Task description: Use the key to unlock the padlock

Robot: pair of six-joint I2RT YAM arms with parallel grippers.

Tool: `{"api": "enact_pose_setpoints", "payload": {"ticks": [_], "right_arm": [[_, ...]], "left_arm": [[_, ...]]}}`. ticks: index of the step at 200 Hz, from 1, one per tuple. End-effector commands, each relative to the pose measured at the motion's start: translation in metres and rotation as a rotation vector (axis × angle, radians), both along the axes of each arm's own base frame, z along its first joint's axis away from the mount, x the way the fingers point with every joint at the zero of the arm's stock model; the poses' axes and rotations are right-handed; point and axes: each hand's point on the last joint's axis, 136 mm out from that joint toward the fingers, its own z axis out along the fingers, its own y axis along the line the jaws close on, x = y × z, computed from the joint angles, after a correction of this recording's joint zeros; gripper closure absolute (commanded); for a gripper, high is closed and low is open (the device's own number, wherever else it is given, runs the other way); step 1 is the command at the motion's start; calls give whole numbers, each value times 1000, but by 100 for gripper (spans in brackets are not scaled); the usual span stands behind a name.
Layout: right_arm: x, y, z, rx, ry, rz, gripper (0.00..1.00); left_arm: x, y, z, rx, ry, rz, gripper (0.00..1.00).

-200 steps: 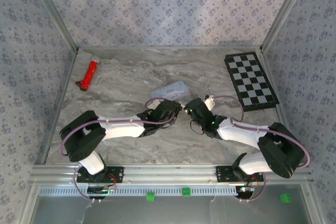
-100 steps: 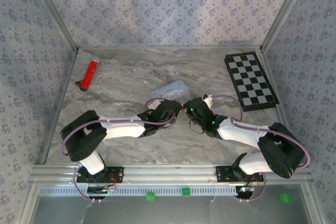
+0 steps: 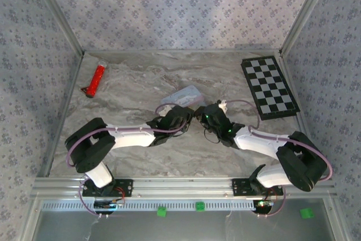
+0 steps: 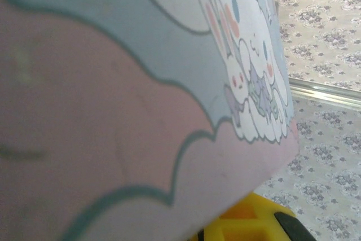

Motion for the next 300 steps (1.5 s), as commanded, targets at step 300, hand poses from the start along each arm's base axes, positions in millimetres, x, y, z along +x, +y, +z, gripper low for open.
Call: {"api": "enact_pose_setpoints", "payload": {"ticks": [300], "right_arm": [[-25, 74, -33, -967, -924, 934, 63]], "left_arm": [[3, 46, -28, 150, 38, -433, 100]]}}
